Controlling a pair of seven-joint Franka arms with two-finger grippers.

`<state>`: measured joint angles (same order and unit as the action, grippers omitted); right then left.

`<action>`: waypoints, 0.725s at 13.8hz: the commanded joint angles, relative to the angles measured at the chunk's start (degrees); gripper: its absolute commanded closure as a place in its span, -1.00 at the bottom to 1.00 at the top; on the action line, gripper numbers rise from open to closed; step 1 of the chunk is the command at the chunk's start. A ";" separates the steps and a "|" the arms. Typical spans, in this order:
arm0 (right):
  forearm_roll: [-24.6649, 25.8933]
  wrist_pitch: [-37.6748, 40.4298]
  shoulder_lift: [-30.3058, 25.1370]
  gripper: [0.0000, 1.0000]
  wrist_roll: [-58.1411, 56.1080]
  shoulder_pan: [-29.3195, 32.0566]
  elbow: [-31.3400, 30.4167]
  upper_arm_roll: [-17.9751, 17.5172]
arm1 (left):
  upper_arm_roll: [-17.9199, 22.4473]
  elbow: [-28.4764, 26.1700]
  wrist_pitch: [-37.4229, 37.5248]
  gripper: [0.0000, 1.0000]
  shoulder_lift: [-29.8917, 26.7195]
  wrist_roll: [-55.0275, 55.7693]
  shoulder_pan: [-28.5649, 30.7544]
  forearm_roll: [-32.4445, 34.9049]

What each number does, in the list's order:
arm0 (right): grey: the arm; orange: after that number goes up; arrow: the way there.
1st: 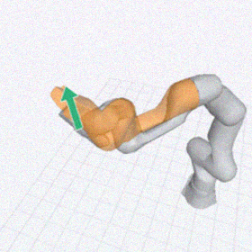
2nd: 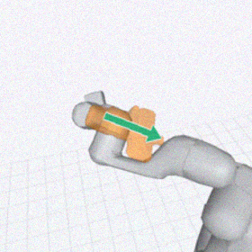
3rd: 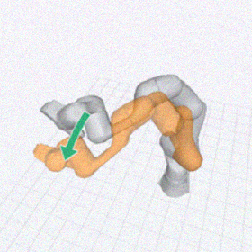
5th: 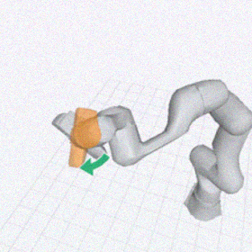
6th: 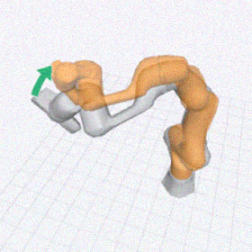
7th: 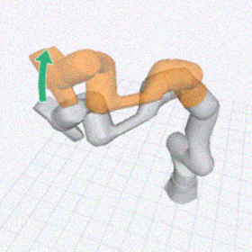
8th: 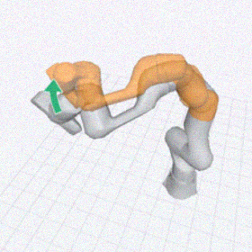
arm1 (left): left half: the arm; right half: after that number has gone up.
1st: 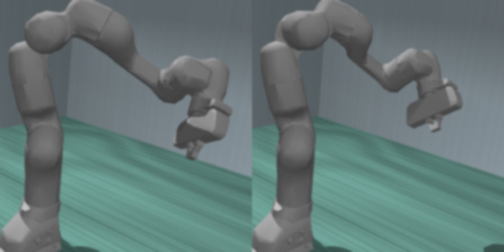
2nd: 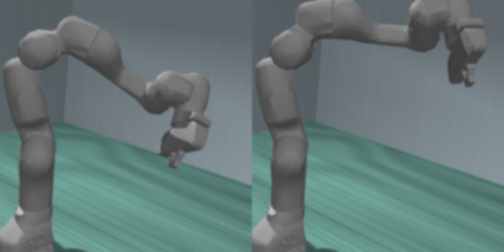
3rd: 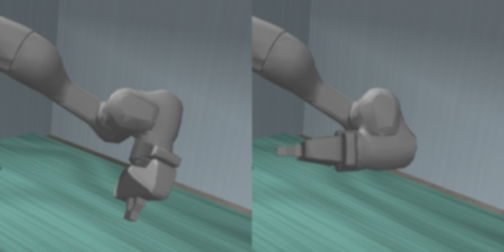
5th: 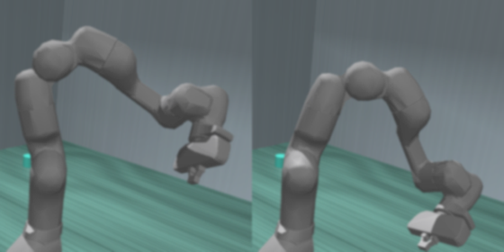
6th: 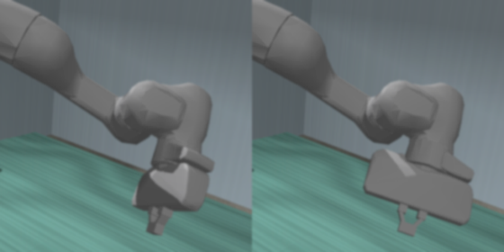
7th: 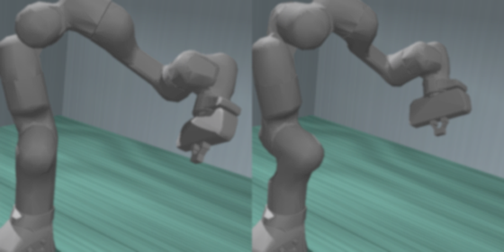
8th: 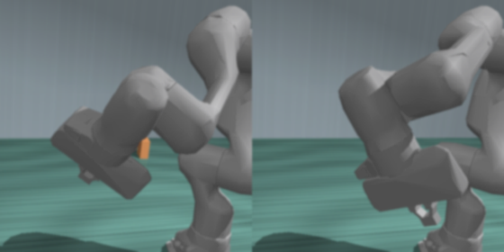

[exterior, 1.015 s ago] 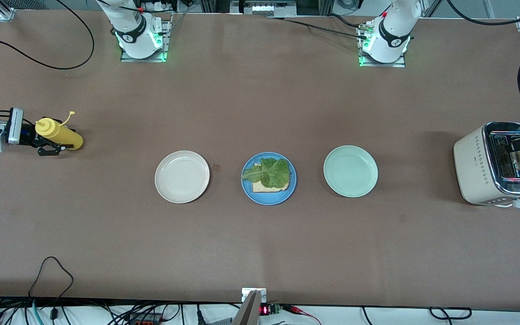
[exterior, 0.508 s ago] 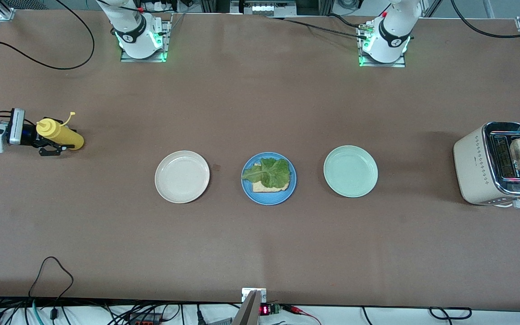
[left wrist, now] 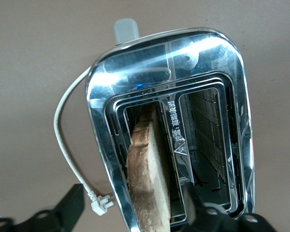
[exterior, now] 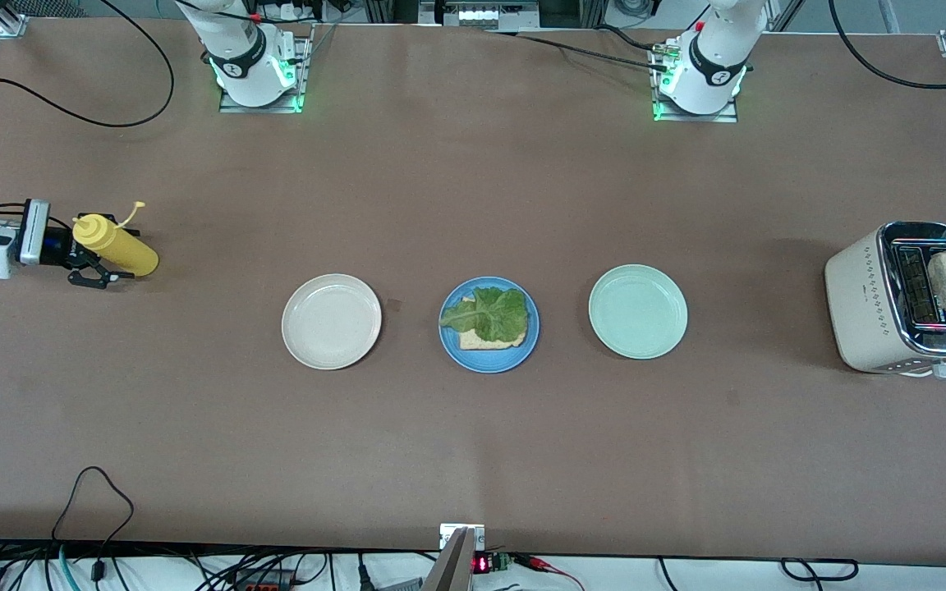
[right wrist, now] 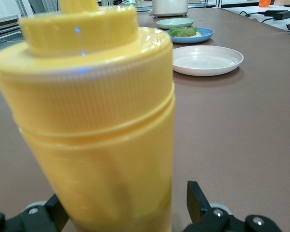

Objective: Make sandwich in blue plate with both arms
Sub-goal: 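Grasp the second bread slice in the toaster while the right gripper releases the bottle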

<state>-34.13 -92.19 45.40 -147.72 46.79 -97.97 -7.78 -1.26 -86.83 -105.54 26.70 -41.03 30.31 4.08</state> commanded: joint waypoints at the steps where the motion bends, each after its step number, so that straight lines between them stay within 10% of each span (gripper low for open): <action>1: -1.03 1.49 0.57 -1.00 -0.20 0.49 1.11 -0.04 | -0.50 -0.53 0.51 -0.49 0.02 -1.24 0.27 1.02; 6: -0.59 1.66 0.48 -1.00 -0.29 1.37 1.20 1.18 | -0.50 -1.32 0.68 -0.07 0.63 -0.37 0.53 0.58; 10: -0.32 2.98 0.30 -1.00 -0.29 1.46 1.64 2.67 | -0.59 -1.59 1.65 0.77 0.63 -0.01 0.97 0.23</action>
<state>-34.22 -91.14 45.40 -147.72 47.72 -97.61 -5.83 -1.39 -88.44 -104.88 27.49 -40.94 30.53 4.08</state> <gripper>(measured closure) 0.000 0.705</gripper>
